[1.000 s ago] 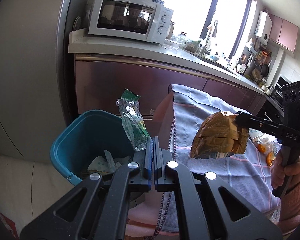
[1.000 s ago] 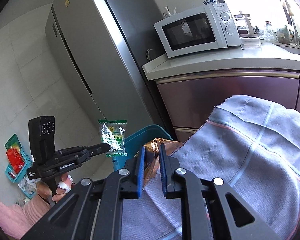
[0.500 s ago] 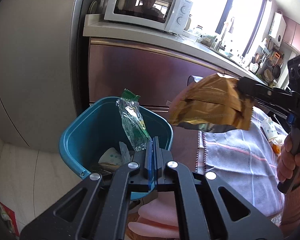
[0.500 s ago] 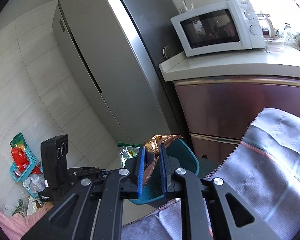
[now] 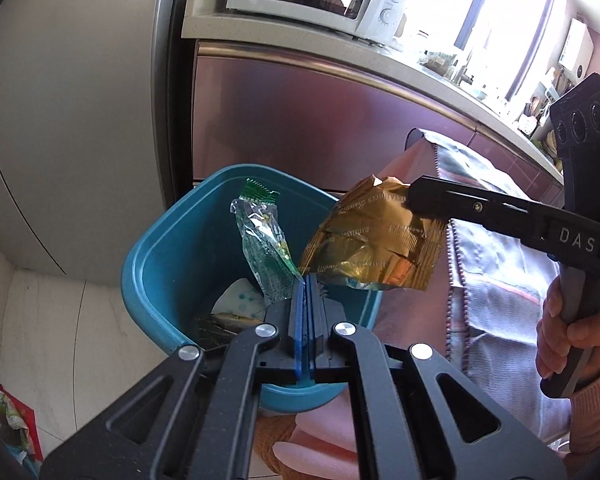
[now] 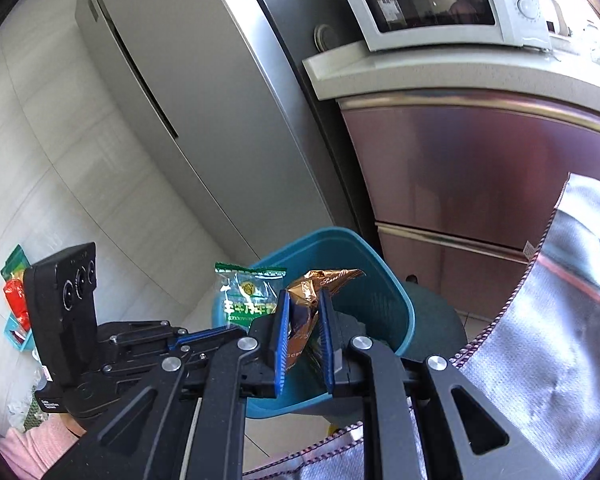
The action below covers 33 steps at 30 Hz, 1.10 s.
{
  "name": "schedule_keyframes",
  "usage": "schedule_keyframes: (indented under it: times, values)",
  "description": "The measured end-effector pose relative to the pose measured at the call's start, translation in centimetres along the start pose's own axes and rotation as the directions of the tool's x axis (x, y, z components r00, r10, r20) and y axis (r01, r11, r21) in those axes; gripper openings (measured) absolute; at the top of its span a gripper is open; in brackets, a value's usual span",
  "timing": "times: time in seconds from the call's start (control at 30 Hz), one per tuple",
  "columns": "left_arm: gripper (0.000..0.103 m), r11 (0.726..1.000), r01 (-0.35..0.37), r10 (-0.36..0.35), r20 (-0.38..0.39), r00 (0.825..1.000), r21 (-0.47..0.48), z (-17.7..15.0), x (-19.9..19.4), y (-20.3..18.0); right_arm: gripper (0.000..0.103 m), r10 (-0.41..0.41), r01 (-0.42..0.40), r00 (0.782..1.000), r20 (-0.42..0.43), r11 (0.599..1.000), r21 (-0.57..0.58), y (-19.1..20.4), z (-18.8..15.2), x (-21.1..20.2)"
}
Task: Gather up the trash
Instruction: 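Open both tools over the teal bin to drop packet and wrapper, then move both open tools back over the table toward the orange peels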
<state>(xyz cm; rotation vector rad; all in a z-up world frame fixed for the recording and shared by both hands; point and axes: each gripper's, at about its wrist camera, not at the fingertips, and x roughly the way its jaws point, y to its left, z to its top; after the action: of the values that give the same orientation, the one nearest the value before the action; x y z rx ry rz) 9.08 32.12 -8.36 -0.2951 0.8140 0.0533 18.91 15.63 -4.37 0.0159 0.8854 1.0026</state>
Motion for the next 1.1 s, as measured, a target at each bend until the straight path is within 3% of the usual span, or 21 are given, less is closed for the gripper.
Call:
schedule_keyframes:
  times: [0.3, 0.6, 0.83, 1.1]
  values:
    - [0.008, 0.999, -0.03, 0.029, -0.038, 0.999, -0.032, -0.3, 2.3, 0.6, 0.023, -0.024, 0.025, 0.999, -0.024, 0.999, 0.04, -1.5, -1.2, 0.3]
    - [0.017, 1.0, -0.016, 0.015, 0.035, 0.999, 0.015, -0.2, 0.4, -1.4, 0.024, -0.006, 0.006, 1.0, 0.0, 0.999, 0.046, -1.9, -1.7, -1.6]
    - [0.028, 0.997, 0.031, -0.039, 0.112, 0.993, 0.075, -0.1, -2.3, -4.5, 0.033, 0.001, -0.002, 0.999, 0.049, 0.999, 0.033, -1.9, -3.0, -5.3]
    - [0.039, 0.981, 0.124, -0.144, 0.131, 0.981, 0.152, -0.7, -3.7, -9.3, 0.043, -0.06, 0.057, 0.991, 0.122, 0.998, 0.032, -2.5, -6.0, -11.0]
